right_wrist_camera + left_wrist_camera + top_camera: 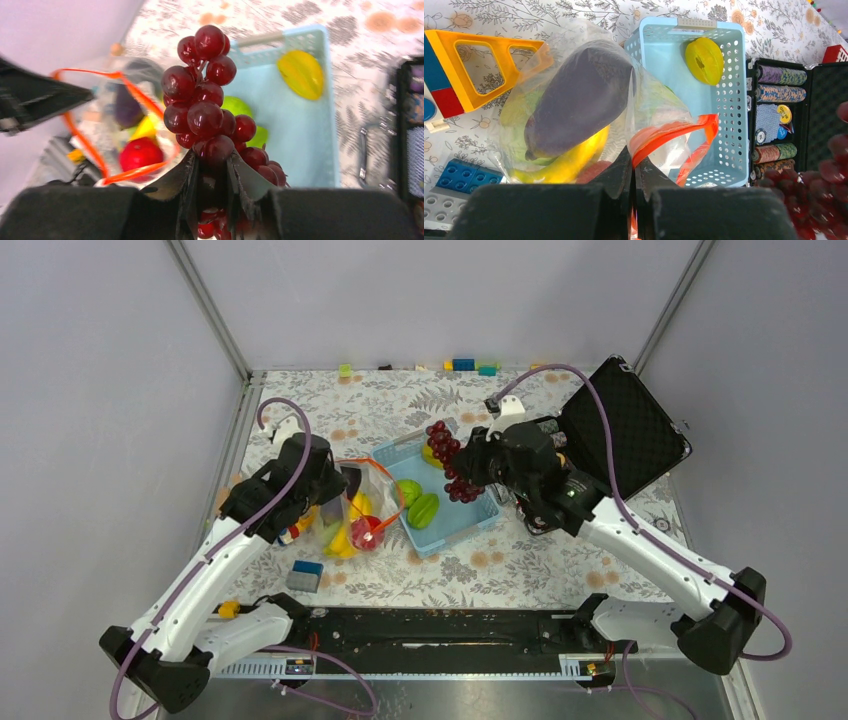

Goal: Place the food in the zip-top bag and seal the zipper
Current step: Place the fake fruit in the zipper food storage bag.

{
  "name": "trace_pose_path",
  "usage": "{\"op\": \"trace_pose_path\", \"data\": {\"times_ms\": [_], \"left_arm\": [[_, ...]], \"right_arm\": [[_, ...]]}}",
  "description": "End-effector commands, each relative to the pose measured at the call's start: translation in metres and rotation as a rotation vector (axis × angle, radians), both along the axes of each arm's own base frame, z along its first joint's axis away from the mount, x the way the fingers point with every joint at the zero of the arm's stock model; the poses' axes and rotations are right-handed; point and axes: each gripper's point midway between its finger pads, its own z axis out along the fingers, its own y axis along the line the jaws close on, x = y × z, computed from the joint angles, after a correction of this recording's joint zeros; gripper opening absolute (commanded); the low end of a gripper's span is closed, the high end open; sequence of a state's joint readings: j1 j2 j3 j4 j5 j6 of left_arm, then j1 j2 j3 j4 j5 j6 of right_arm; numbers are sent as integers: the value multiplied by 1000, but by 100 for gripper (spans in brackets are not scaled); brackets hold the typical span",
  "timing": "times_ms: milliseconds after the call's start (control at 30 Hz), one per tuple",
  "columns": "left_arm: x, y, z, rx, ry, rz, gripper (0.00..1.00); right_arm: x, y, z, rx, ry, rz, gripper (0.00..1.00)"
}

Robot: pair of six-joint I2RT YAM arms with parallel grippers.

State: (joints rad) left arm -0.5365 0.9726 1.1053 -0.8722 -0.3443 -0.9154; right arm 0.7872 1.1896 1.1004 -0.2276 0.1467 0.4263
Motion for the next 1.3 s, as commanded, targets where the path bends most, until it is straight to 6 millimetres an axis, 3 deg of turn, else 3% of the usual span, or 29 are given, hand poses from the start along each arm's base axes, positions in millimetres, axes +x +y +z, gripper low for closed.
{"op": "trace_pose_path", "data": {"times_ms": [0, 133, 400, 533, 667, 867, 1100, 1267], "left_arm": [[5, -12, 16, -60, -71, -41, 0], [3, -13, 17, -70, -75, -55, 0], [-1, -16, 20, -95, -74, -71, 0], [-5, -15, 24, -105, -77, -70, 0], [-9, -10, 29, -107, -97, -65, 0], [-12, -3, 31, -104, -107, -31, 0], [-11, 2, 27, -85, -88, 3, 0], [-11, 2, 28, -86, -84, 1, 0]], "right_arm": [[-23, 37, 72, 250, -96, 215, 0], [-39, 69, 101, 389, -107, 330, 0], [-54, 131, 119, 561, -144, 436, 0], [-47, 149, 103, 593, -121, 427, 0], [-38, 154, 70, 569, -75, 379, 0], [-66, 164, 28, 518, -55, 458, 0], [-92, 159, 21, 506, -142, 540, 0], [-93, 160, 0, 419, -98, 538, 0]]}}
